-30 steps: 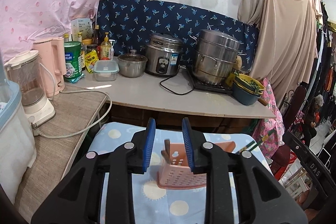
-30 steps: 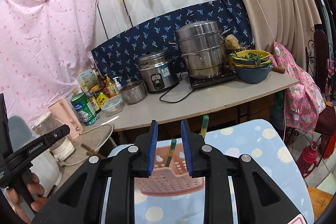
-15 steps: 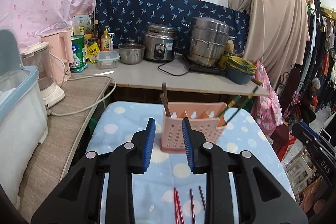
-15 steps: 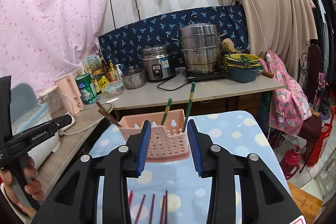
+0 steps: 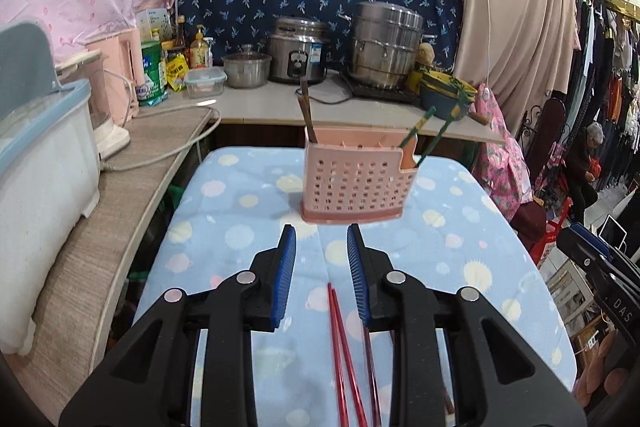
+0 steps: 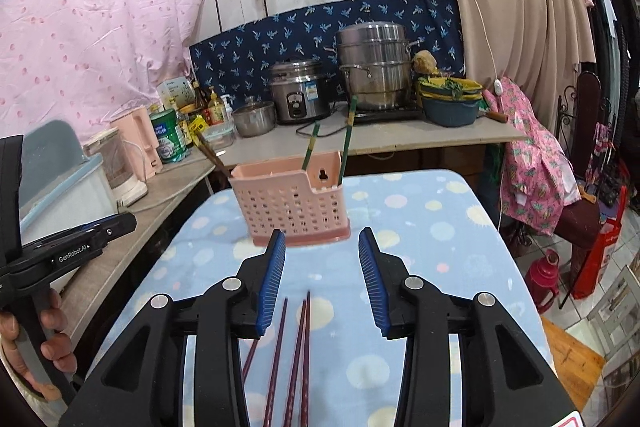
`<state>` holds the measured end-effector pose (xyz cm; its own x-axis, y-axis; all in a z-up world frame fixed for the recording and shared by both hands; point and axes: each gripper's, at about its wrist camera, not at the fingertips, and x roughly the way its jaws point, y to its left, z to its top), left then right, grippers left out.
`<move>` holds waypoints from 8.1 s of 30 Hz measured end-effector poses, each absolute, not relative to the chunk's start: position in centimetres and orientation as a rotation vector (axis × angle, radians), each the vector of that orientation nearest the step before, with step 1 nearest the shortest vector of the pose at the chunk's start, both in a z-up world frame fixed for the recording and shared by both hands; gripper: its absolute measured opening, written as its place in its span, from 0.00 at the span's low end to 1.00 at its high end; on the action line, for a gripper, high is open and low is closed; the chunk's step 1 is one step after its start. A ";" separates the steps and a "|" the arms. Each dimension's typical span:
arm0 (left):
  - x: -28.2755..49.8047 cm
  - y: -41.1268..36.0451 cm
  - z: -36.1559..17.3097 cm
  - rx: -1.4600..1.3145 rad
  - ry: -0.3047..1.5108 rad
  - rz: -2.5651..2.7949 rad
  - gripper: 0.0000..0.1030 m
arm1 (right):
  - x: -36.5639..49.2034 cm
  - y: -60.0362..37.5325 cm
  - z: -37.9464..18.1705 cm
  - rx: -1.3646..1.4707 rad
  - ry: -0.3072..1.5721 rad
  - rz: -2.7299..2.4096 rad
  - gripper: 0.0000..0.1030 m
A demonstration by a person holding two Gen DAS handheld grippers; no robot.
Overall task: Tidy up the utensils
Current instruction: 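Move both open tools back down toward the red chopsticks on the cloth, then grasp a red chopstick with the left tool while the right grasps a dark red one, then carry both chopsticks up into the pink basket and open both tools, then move both open tools back down toward the remaining chopsticks on the cloth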
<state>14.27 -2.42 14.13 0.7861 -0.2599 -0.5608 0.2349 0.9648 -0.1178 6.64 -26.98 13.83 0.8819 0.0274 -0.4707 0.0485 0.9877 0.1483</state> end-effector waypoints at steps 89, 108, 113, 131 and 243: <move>6.6 -3.2 -2.7 0.043 0.982 -0.286 0.11 | 1.6 -22.9 -3.3 0.161 0.845 0.009 0.07; 6.5 -2.5 -1.2 -0.013 0.984 -0.316 0.07 | 0.3 -23.6 -0.5 0.206 0.772 0.004 0.07; 6.5 -2.2 0.7 -0.033 0.954 -0.327 0.07 | 0.1 -24.1 2.2 0.214 0.708 0.003 0.07; 11.4 -1.1 10.8 -0.101 0.754 -0.328 0.07 | 4.0 -27.1 12.6 0.231 0.491 -0.012 0.07; 18.2 -4.0 14.1 0.000 0.620 -0.210 0.17 | 11.0 -23.9 13.5 0.180 0.479 0.017 0.11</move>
<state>18.22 -3.97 14.12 0.7936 -0.1950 -0.5764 0.1952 0.9788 -0.0625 11.03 -23.92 13.45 0.8877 0.0585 -0.4567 0.0257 0.9840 0.1761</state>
